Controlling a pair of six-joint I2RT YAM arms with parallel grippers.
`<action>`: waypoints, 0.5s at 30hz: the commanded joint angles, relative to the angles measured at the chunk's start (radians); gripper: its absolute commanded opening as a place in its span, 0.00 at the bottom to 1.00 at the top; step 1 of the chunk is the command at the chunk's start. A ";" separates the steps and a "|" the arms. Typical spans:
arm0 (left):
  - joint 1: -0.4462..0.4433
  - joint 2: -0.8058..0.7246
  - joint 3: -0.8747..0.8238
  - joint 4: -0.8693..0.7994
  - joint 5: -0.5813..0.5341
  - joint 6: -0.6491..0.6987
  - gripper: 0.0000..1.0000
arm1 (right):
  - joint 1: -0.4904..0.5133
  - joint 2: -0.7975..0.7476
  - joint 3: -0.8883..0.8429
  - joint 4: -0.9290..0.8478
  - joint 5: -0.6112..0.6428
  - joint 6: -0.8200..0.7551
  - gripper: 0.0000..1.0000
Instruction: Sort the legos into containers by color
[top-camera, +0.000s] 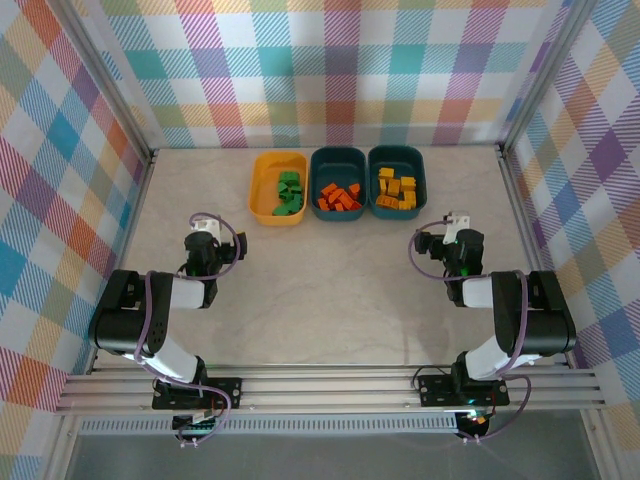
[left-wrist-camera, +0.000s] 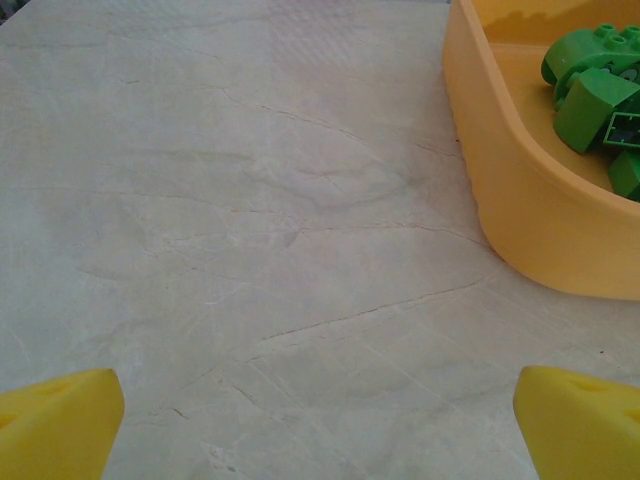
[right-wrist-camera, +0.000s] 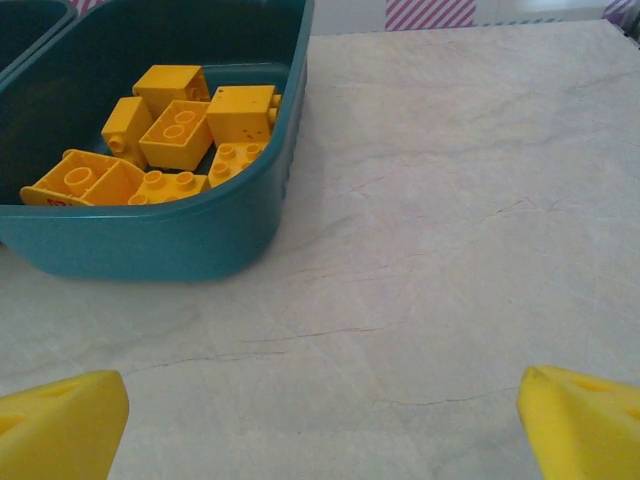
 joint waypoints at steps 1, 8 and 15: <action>0.001 -0.006 0.002 -0.001 0.011 -0.009 1.00 | -0.002 -0.004 0.019 -0.004 -0.037 -0.001 1.00; 0.001 -0.005 0.001 0.000 0.011 -0.008 1.00 | -0.003 -0.005 0.019 -0.003 -0.037 -0.001 1.00; 0.000 -0.004 0.005 -0.005 0.015 -0.009 1.00 | -0.002 -0.006 0.017 -0.003 -0.037 -0.001 1.00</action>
